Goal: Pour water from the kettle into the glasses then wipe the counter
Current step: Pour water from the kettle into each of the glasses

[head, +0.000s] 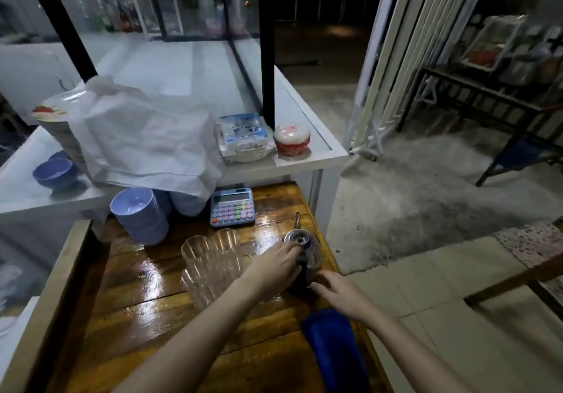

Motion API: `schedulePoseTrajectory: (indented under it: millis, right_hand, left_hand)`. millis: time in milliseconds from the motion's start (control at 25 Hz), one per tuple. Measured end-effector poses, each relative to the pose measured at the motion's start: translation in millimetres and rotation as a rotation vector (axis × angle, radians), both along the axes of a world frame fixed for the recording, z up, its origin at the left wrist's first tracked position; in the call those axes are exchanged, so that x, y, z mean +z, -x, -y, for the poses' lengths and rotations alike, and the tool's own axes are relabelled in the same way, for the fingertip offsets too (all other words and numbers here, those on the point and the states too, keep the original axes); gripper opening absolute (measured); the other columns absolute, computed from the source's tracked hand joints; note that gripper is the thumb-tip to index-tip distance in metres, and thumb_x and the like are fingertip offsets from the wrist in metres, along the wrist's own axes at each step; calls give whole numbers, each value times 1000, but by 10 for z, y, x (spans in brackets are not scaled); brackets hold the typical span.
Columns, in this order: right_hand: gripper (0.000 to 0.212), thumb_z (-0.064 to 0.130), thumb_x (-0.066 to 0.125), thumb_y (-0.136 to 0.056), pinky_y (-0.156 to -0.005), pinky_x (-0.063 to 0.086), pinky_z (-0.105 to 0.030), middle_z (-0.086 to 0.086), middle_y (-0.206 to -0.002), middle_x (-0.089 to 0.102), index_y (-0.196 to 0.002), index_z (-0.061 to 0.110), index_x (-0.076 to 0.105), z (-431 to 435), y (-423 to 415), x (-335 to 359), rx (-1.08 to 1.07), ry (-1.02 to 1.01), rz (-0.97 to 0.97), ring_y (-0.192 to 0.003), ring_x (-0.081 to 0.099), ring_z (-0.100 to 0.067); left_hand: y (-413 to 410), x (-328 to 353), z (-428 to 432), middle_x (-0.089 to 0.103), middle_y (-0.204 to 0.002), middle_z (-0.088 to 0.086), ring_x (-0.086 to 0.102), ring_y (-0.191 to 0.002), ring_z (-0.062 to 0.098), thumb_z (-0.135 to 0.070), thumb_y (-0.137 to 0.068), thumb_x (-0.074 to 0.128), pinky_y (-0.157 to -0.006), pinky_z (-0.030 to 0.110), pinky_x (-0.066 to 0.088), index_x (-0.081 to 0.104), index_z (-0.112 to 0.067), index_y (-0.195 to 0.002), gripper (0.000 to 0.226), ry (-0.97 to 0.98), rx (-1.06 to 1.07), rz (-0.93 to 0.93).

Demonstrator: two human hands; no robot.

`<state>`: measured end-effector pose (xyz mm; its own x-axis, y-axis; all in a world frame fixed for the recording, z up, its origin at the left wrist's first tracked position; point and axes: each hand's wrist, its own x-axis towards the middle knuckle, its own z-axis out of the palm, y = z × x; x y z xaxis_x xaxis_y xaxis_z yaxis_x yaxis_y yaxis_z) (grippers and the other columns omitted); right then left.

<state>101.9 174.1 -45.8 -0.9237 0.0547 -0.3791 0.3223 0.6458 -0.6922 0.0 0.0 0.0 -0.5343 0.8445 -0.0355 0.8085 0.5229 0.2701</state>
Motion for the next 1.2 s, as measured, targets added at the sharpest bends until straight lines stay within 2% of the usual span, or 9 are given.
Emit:
schedulePoseTrajectory:
  millis: [120, 240, 320, 400, 640, 760, 920, 1120, 1200]
  right_hand:
    - [45, 44, 48, -98, -87, 44, -19, 5, -129, 56, -135, 18, 51, -23, 145, -220, -105, 141, 36, -112, 51, -7]
    - [38, 35, 48, -100, -86, 41, -18, 3, -130, 58, -133, 19, 52, 53, 235, -342, -196, 325, 56, -115, 50, -8]
    - [19, 28, 47, -101, -86, 42, -17, 13, -117, 62, -116, 28, 59, 68, 293, -378, -207, 440, 82, -112, 53, -6]
    - [20, 23, 44, -102, -91, 43, -20, 19, -107, 63, -103, 35, 61, 64, 343, -410, -210, 509, 92, -109, 56, -3]
    - [24, 23, 38, -104, -88, 49, -17, 14, -112, 62, -120, 29, 56, -149, 235, -529, -295, 503, -37, -105, 56, 3]
    - [33, 18, 35, -104, -73, 48, -8, -4, -121, 62, -130, 12, 54, -353, 221, -572, -389, 504, -26, -110, 59, -12]
    - [34, 12, 31, -104, -66, 48, -7, -7, -102, 67, -106, 12, 65, -469, 239, -505, -557, 618, -81, -93, 60, -13]
    - [32, 11, 35, -101, -61, 50, -12, -10, -97, 66, -96, 9, 66, -451, 293, -506, -769, 675, -145, -85, 61, -11]
    - [32, 11, 39, -99, -56, 49, -12, -2, -77, 66, -80, 12, 65, -453, 299, -453, -820, 684, -186, -72, 60, -10]
  left_hand:
    - [116, -122, -136, 33, -151, 7, 32, -139, 22, -33, -99, 39, -112, 37, 37, 36, -12, -142, 48, -23, 34, -24]
    - [192, -234, -233, 25, -156, 8, 27, -142, 23, -33, -100, 38, -117, 35, 29, 28, -10, -147, 53, -8, 47, -51]
    - [242, -333, -303, 17, -159, 9, 18, -146, 24, -37, -101, 33, -120, 37, 21, 20, -9, -151, 58, 29, 39, -56]
    - [268, -406, -349, 9, -162, 9, 7, -149, 23, -42, -102, 27, -122, 37, 10, 11, -10, -153, 62, 90, 10, -56]
    - [297, -566, -419, -7, -160, 9, -11, -148, 20, -49, -101, 18, -122, 37, 1, -1, -12, -153, 67, 105, -42, -124]
    - [277, -613, -581, -5, -161, 9, -9, -148, 19, -47, -101, 23, -122, 36, 1, 0, -11, -152, 67, 62, -53, -86]
    - [235, -723, -751, -1, -160, 11, -6, -148, 19, -44, -102, 26, -120, 33, -5, 3, -9, -153, 66, 27, -61, -148]
    - [177, -754, -799, -2, -161, 10, -7, -149, 19, -47, -102, 23, -121, 33, -4, 3, -9, -153, 67, 12, -45, -152]
    - [146, -739, -761, -3, -161, 9, -8, -149, 19, -48, -102, 22, -121, 34, -3, 0, -10, -153, 67, 6, -19, -143]
